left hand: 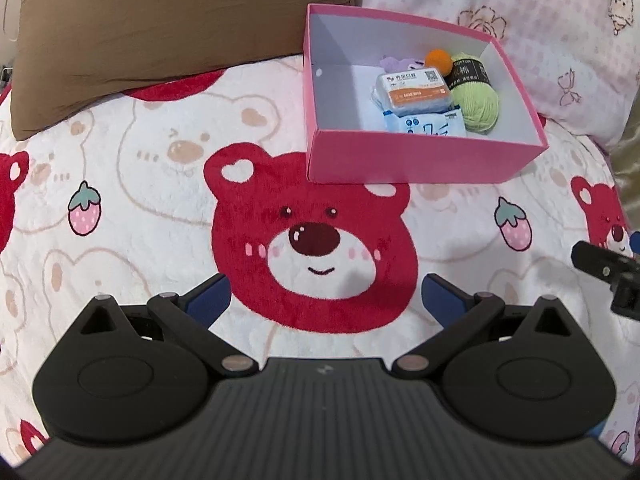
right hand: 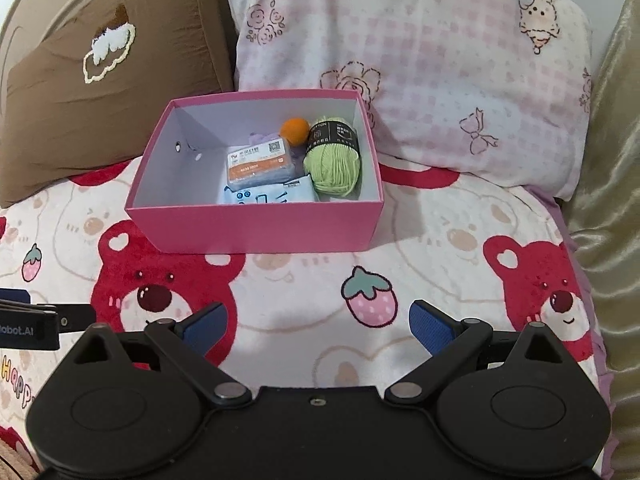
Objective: Organize objects
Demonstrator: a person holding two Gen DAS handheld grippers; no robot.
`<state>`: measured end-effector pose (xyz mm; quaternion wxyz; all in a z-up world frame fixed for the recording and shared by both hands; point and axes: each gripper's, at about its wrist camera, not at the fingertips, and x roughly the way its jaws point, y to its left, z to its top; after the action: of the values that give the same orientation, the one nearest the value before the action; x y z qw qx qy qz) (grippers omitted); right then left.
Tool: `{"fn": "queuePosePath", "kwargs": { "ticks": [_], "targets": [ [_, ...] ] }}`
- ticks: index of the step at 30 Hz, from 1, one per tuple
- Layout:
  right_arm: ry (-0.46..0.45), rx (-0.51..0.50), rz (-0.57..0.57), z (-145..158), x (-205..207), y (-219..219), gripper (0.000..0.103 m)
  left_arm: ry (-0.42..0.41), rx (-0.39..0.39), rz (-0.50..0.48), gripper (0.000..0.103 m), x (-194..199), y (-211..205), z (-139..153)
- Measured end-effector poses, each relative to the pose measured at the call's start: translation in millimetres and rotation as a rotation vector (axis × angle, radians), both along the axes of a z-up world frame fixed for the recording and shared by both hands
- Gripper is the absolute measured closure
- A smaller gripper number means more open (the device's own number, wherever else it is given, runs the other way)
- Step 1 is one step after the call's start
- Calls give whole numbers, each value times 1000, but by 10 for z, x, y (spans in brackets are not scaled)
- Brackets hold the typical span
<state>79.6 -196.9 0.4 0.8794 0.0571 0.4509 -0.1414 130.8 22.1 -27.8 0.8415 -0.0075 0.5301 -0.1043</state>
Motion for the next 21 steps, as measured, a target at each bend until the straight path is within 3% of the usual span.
{"fn": "queuePosePath", "kwargs": {
  "ticks": [21],
  "targets": [
    [2,20,-23,145,-207,56,4,-38,35,-37,0,-255,-54,249]
  ]
}}
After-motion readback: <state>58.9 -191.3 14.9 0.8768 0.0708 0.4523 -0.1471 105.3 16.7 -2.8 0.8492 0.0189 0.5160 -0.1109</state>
